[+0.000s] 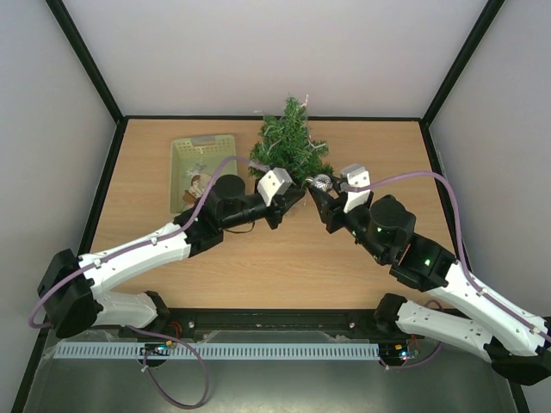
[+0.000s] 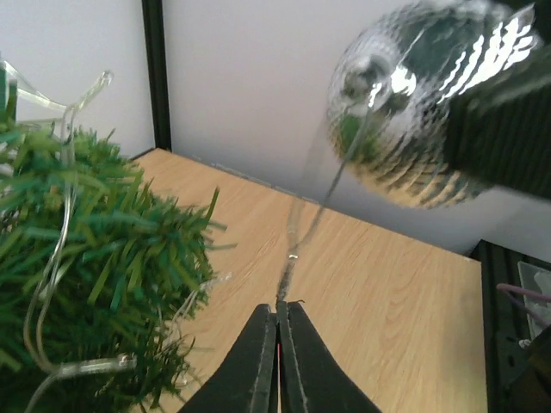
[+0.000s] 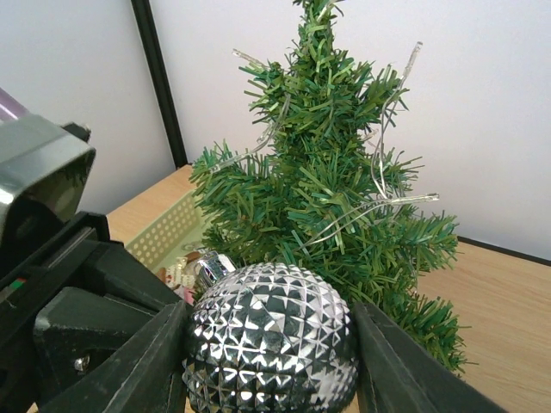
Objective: Decorate the small christmas tree
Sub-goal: Hang the decoration item on the Christmas tree.
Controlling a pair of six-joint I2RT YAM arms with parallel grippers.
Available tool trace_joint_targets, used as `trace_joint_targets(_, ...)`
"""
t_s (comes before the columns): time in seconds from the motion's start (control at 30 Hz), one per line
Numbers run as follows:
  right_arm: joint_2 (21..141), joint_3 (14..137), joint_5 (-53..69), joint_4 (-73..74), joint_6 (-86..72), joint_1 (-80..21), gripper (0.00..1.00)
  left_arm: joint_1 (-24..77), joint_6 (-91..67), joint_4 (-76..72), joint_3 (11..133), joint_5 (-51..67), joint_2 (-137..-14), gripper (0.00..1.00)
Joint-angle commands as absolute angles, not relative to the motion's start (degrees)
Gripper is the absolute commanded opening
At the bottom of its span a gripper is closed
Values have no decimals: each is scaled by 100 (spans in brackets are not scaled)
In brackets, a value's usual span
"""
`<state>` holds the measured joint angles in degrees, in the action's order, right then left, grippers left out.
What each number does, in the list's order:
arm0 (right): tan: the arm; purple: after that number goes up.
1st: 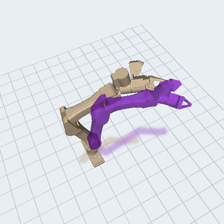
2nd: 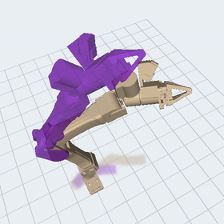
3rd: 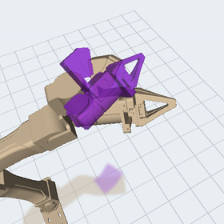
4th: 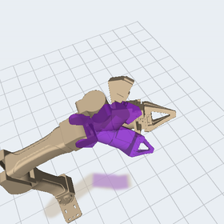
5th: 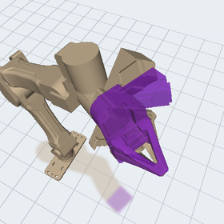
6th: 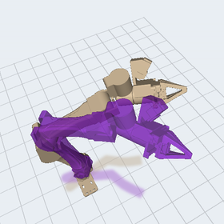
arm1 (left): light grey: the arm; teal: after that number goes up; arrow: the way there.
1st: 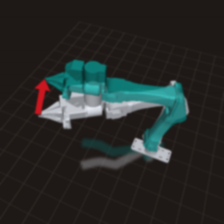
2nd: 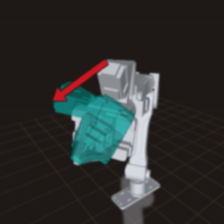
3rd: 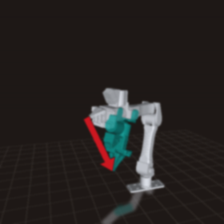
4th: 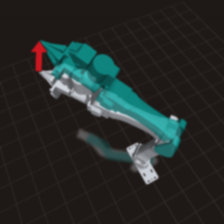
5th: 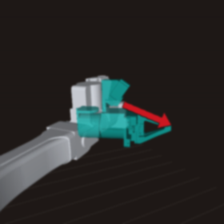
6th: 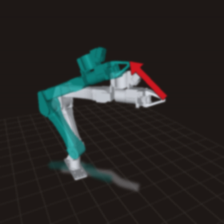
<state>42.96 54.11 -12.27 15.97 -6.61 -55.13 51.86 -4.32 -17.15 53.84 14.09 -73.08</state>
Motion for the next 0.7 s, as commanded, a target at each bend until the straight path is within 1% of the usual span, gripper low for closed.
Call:
trace_joint_targets(0.0, 4329, 5474, -1480, 1552, -616, -5492, 35, 5205, -215, -2047, 5188, 1156, -7108, 3)
trace_joint_targets(0.2, 4438, 5369, -1767, 1584, -525, -5493, 35, 5195, -154, -1944, 5203, 1097, -7103, 2)
trace_joint_targets(0.4, 4438, 5260, -1699, 1519, -535, -5491, 35, 5197, -132, -1931, 5234, 974, -7136, 2)
trace_joint_targets(0.67, 4387, 5011, -1959, 1579, -521, -5486, 35, 5199, -219, -1750, 5422, 809, -7275, 2)
